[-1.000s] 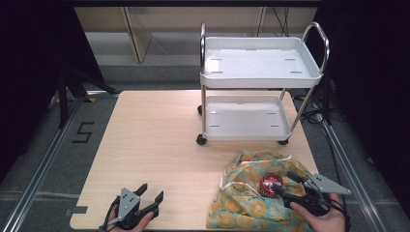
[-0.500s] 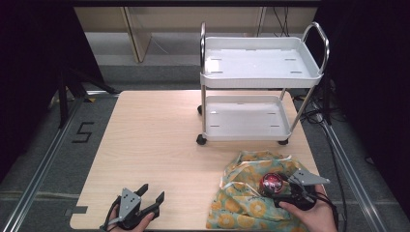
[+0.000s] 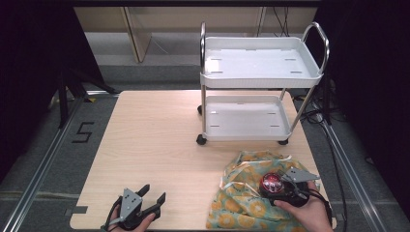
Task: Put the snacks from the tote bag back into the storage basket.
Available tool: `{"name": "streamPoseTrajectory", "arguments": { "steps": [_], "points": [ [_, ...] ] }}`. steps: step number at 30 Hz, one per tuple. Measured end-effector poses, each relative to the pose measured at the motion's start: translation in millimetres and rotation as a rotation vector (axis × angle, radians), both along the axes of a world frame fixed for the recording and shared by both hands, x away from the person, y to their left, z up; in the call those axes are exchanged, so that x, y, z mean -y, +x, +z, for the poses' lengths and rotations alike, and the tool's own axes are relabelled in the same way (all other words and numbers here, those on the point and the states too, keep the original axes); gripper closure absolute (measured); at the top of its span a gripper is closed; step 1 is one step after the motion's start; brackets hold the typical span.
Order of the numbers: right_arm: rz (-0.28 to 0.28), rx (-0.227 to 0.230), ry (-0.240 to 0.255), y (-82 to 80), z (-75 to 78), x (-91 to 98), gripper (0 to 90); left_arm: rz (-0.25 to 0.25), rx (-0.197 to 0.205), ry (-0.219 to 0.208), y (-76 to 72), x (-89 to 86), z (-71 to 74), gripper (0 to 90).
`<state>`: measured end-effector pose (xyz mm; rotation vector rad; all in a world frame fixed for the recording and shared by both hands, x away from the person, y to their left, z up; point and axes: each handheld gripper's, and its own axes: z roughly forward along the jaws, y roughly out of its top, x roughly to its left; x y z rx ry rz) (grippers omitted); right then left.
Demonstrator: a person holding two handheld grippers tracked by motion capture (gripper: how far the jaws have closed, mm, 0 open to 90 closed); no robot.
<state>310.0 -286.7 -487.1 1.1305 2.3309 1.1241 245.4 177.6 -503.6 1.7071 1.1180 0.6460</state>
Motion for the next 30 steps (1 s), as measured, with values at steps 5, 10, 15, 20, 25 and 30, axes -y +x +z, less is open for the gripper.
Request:
{"name": "streamPoseTrajectory", "arguments": {
  "steps": [5,10,15,20,25,30],
  "points": [
    [0.012,0.024,0.000,0.5,-0.9,0.1,26.2,0.004,-0.003,-0.002,-0.5,0.5,0.1,35.3],
    [-0.004,0.006,-0.015,-4.2,1.0,-2.8,26.5,0.006,0.000,-0.012,-0.4,1.2,-0.2,35.4],
    [0.005,0.062,-0.030,-2.8,3.8,0.7,26.6,0.000,0.005,-0.006,0.3,0.1,-0.3,35.4],
    [0.031,0.077,-0.031,-3.2,9.3,2.6,26.6,0.001,0.005,-0.007,0.3,-0.2,-0.3,35.3],
    [0.039,0.095,-0.031,-3.2,13.2,3.7,26.6,0.001,0.005,-0.010,0.3,-0.4,-0.2,35.4],
    [0.044,0.086,-0.010,-6.1,19.2,2.0,26.6,0.000,0.006,-0.007,0.3,-0.3,-0.3,35.4]
  ]
}}
